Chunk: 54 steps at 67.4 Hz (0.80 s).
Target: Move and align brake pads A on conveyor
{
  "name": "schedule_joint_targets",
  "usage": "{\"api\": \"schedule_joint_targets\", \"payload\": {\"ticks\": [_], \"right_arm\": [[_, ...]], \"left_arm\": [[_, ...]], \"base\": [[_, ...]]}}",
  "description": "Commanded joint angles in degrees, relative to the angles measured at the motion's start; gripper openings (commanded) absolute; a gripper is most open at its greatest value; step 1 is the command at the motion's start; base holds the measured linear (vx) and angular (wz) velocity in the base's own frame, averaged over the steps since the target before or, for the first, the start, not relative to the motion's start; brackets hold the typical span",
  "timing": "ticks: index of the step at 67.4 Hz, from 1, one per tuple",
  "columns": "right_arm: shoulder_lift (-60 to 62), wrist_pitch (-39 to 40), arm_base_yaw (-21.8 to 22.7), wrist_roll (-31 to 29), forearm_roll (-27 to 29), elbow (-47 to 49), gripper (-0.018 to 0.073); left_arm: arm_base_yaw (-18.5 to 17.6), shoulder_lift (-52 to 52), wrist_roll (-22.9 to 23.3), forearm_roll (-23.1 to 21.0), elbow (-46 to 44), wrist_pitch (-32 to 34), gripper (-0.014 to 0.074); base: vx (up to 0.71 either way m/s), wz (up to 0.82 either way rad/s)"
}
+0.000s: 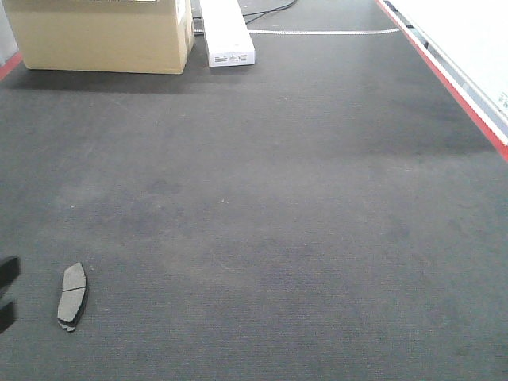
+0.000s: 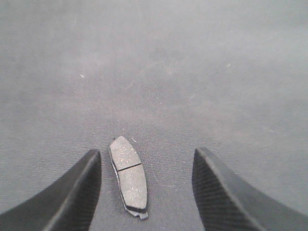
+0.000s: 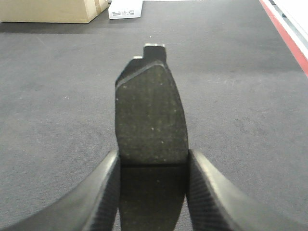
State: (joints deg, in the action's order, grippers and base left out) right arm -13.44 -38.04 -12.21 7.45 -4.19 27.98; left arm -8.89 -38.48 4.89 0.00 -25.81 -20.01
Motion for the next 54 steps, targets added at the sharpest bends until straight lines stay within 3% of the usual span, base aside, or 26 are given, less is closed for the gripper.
{"api": "schedule_joint_targets", "payload": {"ticks": [1,20,54], "right_arm": [[-0.6,5.5,0.1,-0.3,-0.5,1.6,-0.0011],[-0.6,5.5,0.1,-0.3,-0.5,1.6,-0.0011],[-0.6,5.5,0.1,-0.3,-0.5,1.6,-0.0011]], "left_arm": [[-0.2,6.8,0.0,0.5,-1.5,-0.5,0.0394],[-0.2,21.6,0.0,1.1,-1.5,-10.5,0.0394],[-0.2,25.3,0.2,1.4,-1.5,-11.1,0.0394]], "base": [[0.00,0.00],[0.00,0.00],[0.00,0.00]]}}
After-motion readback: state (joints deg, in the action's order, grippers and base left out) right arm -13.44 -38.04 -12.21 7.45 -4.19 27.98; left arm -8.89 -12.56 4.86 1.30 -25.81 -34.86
